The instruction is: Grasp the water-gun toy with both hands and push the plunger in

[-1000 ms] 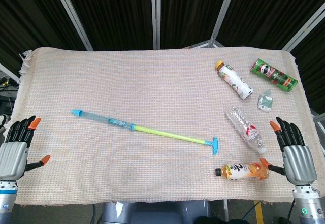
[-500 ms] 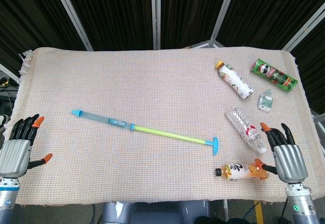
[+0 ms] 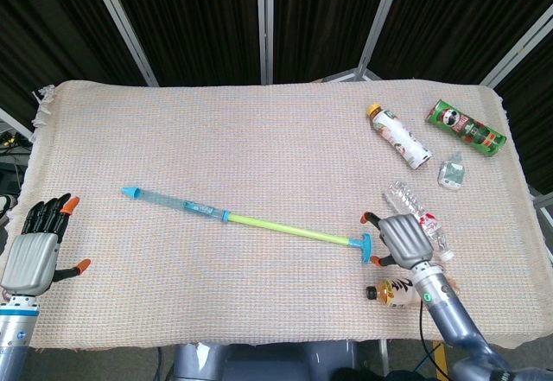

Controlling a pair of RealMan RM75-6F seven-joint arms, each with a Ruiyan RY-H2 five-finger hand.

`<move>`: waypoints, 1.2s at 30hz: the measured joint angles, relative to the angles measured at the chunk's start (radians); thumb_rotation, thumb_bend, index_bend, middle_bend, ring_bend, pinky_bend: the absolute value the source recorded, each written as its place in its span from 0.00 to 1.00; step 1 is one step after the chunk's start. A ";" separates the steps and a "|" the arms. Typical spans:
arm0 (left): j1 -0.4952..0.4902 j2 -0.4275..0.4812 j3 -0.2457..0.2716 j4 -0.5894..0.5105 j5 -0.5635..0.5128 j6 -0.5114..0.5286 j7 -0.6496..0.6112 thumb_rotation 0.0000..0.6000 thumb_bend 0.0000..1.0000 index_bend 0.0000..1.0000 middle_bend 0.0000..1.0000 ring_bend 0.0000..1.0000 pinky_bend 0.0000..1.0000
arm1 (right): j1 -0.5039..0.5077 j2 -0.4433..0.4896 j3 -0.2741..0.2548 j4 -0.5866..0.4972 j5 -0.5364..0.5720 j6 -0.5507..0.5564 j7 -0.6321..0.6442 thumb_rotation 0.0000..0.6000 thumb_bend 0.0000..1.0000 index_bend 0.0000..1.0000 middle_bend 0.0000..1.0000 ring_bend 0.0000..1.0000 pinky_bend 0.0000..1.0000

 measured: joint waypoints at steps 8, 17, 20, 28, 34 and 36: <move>0.001 -0.004 -0.007 0.004 -0.012 -0.017 0.003 1.00 0.00 0.00 0.00 0.00 0.00 | 0.120 -0.160 0.034 0.105 0.241 -0.087 -0.164 1.00 0.11 0.46 1.00 1.00 1.00; -0.001 -0.006 -0.015 0.007 -0.019 -0.033 0.001 1.00 0.00 0.00 0.00 0.00 0.00 | 0.155 -0.225 0.015 0.163 0.302 -0.083 -0.224 1.00 0.17 0.50 1.00 1.00 1.00; 0.000 -0.006 -0.016 0.006 -0.017 -0.035 0.000 1.00 0.00 0.00 0.00 0.00 0.00 | 0.161 -0.244 0.008 0.186 0.319 -0.081 -0.232 1.00 0.18 0.52 1.00 1.00 1.00; -0.001 -0.007 -0.020 0.010 -0.023 -0.046 -0.001 1.00 0.00 0.00 0.00 0.00 0.00 | 0.165 -0.264 -0.014 0.233 0.336 -0.082 -0.236 1.00 0.21 0.53 1.00 1.00 1.00; -0.005 -0.013 -0.021 0.017 -0.028 -0.060 0.007 1.00 0.00 0.00 0.00 0.00 0.00 | 0.165 -0.273 -0.026 0.269 0.336 -0.089 -0.227 1.00 0.27 0.58 1.00 1.00 1.00; -0.007 -0.017 -0.023 0.020 -0.032 -0.067 0.010 1.00 0.00 0.00 0.02 0.00 0.01 | 0.166 -0.277 -0.030 0.281 0.332 -0.090 -0.226 1.00 0.34 0.62 1.00 1.00 1.00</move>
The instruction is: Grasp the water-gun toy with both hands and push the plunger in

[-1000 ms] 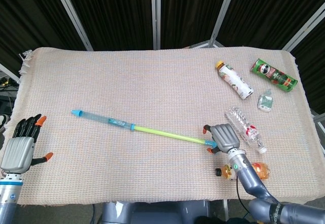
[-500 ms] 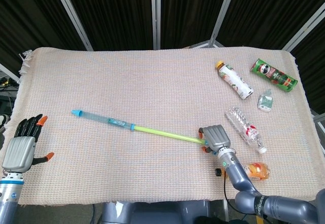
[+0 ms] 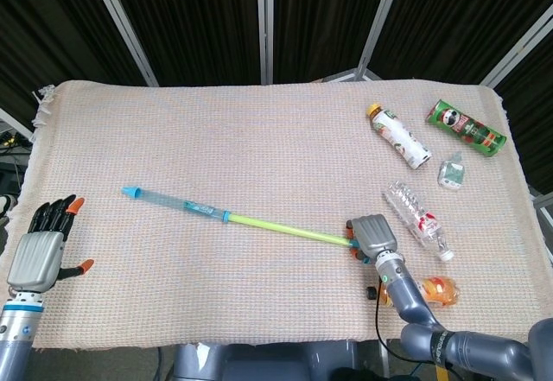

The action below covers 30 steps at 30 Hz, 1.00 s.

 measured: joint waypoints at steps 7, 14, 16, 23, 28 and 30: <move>-0.024 -0.023 -0.028 0.028 -0.013 -0.022 -0.013 1.00 0.11 0.09 0.68 0.53 0.56 | -0.001 0.004 0.000 0.005 -0.023 -0.002 0.032 1.00 0.41 0.65 1.00 1.00 1.00; -0.121 -0.064 -0.069 0.135 -0.013 -0.148 -0.059 1.00 0.14 0.25 0.90 0.76 0.91 | -0.002 0.042 -0.002 -0.034 -0.039 0.005 0.035 1.00 0.42 0.66 1.00 1.00 1.00; -0.167 -0.079 -0.081 0.186 -0.009 -0.206 -0.074 1.00 0.14 0.29 0.91 0.77 0.93 | -0.001 0.055 -0.003 -0.046 -0.045 0.008 0.033 1.00 0.43 0.66 1.00 1.00 1.00; -0.314 -0.152 -0.117 0.341 -0.030 -0.408 -0.072 1.00 0.14 0.30 0.92 0.78 0.93 | 0.001 0.083 -0.003 -0.070 -0.042 0.012 0.029 1.00 0.44 0.66 1.00 1.00 1.00; -0.397 -0.245 -0.136 0.457 -0.122 -0.521 -0.001 1.00 0.14 0.30 0.92 0.78 0.93 | 0.001 0.107 -0.005 -0.084 -0.037 0.012 0.031 1.00 0.44 0.66 1.00 1.00 1.00; -0.425 -0.282 -0.141 0.507 -0.166 -0.552 0.041 1.00 0.14 0.30 0.92 0.78 0.93 | 0.001 0.112 -0.005 -0.086 -0.036 0.013 0.033 1.00 0.44 0.66 1.00 1.00 1.00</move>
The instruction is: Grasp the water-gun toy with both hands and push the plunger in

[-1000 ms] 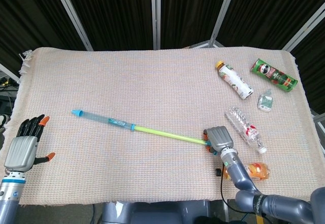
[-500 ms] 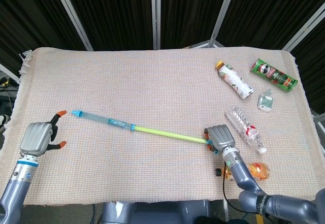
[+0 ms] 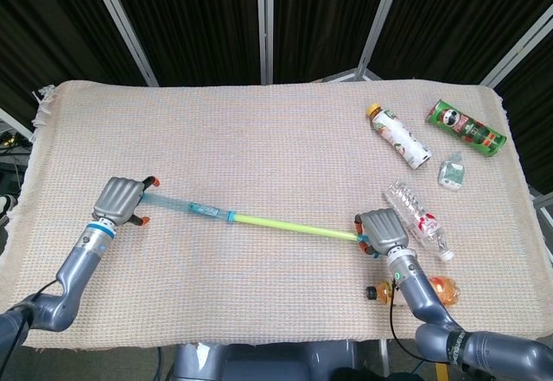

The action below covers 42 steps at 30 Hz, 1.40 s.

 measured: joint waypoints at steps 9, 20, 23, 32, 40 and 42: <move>-0.047 -0.070 0.007 0.120 -0.074 -0.062 0.038 1.00 0.16 0.31 0.92 0.78 0.93 | 0.002 0.014 -0.001 -0.002 0.004 0.003 0.009 1.00 0.44 0.66 1.00 1.00 1.00; -0.072 -0.106 0.020 0.165 -0.088 -0.099 -0.005 1.00 0.34 0.39 0.92 0.78 0.93 | 0.007 0.013 -0.002 0.002 0.014 0.005 0.009 1.00 0.44 0.66 1.00 1.00 1.00; -0.076 -0.107 0.022 0.167 -0.094 -0.108 -0.008 1.00 0.34 0.39 0.92 0.78 0.93 | 0.009 0.014 -0.002 0.001 0.016 0.005 0.009 1.00 0.44 0.66 1.00 1.00 1.00; -0.085 -0.115 0.023 0.166 -0.115 -0.123 -0.031 1.00 0.42 0.67 0.92 0.78 0.93 | 0.011 0.021 -0.001 -0.008 0.022 0.011 0.009 1.00 0.45 0.66 1.00 1.00 1.00; -0.087 -0.087 0.015 0.112 -0.117 -0.098 -0.040 1.00 0.46 0.79 0.92 0.78 0.93 | 0.014 0.034 0.006 -0.035 0.021 0.018 0.015 1.00 0.46 0.67 1.00 1.00 1.00; -0.088 -0.077 0.012 0.089 -0.120 -0.090 -0.037 1.00 0.46 0.79 0.92 0.78 0.93 | 0.016 0.039 0.012 -0.048 0.022 0.020 0.018 1.00 0.46 0.67 1.00 1.00 1.00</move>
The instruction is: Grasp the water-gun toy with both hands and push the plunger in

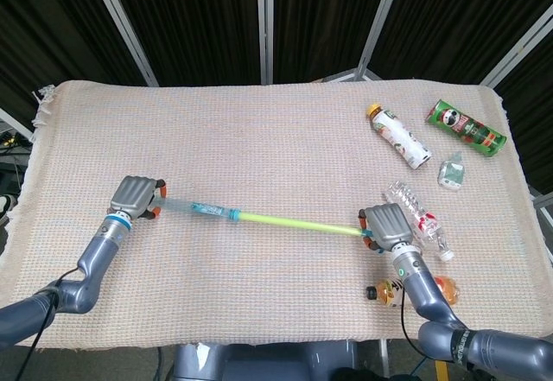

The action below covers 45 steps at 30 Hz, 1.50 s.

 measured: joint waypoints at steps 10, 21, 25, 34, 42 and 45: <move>-0.015 0.038 -0.025 -0.110 -0.066 0.021 0.028 1.00 0.46 0.79 0.92 0.78 0.93 | 0.028 -0.008 0.042 -0.033 0.029 0.005 0.014 1.00 0.47 0.67 1.00 1.00 1.00; -0.058 0.021 -0.038 -0.157 -0.123 0.042 0.090 1.00 0.46 0.79 0.92 0.78 0.93 | 0.095 -0.069 0.090 -0.010 0.095 -0.003 -0.017 1.00 0.48 0.67 1.00 1.00 1.00; -0.075 0.006 -0.040 -0.164 -0.150 0.051 0.114 1.00 0.46 0.79 0.92 0.78 0.93 | 0.130 -0.108 0.104 0.009 0.126 -0.001 -0.039 1.00 0.48 0.67 1.00 1.00 1.00; -0.097 -0.013 -0.039 -0.175 -0.174 0.065 0.135 1.00 0.46 0.79 0.92 0.78 0.93 | 0.173 -0.166 0.117 0.041 0.164 0.011 -0.071 1.00 0.48 0.67 1.00 1.00 1.00; -0.109 -0.025 -0.037 -0.177 -0.191 0.071 0.138 1.00 0.46 0.79 0.92 0.78 0.93 | 0.190 -0.209 0.127 0.069 0.181 0.026 -0.067 1.00 0.48 0.66 1.00 1.00 1.00; -0.110 -0.026 -0.035 -0.178 -0.191 0.072 0.138 1.00 0.46 0.79 0.92 0.78 0.93 | 0.194 -0.217 0.129 0.076 0.182 0.029 -0.066 1.00 0.48 0.66 1.00 1.00 1.00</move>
